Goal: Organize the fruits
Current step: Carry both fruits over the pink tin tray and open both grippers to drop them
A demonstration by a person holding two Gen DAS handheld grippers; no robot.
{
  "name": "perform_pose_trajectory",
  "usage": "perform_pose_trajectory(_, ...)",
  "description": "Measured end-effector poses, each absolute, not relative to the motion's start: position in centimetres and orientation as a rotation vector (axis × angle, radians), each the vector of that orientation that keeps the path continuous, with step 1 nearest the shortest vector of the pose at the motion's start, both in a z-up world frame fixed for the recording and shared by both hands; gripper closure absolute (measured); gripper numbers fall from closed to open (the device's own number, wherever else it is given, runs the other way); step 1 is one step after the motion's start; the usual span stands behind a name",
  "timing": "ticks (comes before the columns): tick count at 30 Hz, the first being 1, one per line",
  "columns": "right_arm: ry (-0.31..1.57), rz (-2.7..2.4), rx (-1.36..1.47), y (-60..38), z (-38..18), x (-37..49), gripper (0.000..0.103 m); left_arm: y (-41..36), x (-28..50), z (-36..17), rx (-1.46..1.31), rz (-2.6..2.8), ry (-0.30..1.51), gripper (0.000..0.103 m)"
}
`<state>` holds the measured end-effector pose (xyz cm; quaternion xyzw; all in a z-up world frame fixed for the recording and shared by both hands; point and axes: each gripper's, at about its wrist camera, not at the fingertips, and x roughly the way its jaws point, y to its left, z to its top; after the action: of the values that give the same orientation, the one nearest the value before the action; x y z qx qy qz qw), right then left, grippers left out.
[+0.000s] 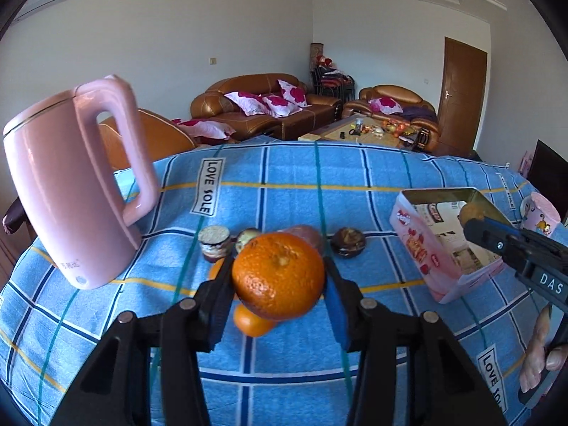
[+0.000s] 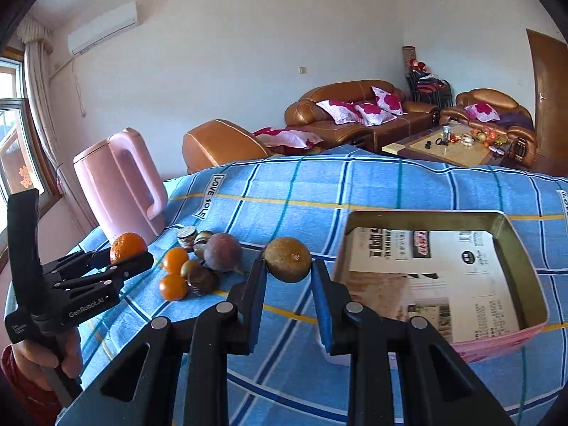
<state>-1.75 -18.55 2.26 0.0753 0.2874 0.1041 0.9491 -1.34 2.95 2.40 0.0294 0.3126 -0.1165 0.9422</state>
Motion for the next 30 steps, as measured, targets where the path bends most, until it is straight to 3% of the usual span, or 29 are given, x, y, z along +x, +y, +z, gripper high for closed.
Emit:
perform_pose_trajectory(20, 0.580, -0.005, 0.131, -30.1, 1.5, -1.9, 0.075, -14.5, -0.2, 2.3, 0.108, -0.480, 0.664, 0.054)
perform_pose_trajectory(30, 0.668, -0.041, 0.097, -31.8, -0.2, -1.2, 0.075, -18.1, 0.5, 0.2, 0.131, -0.515, 0.714, 0.054)
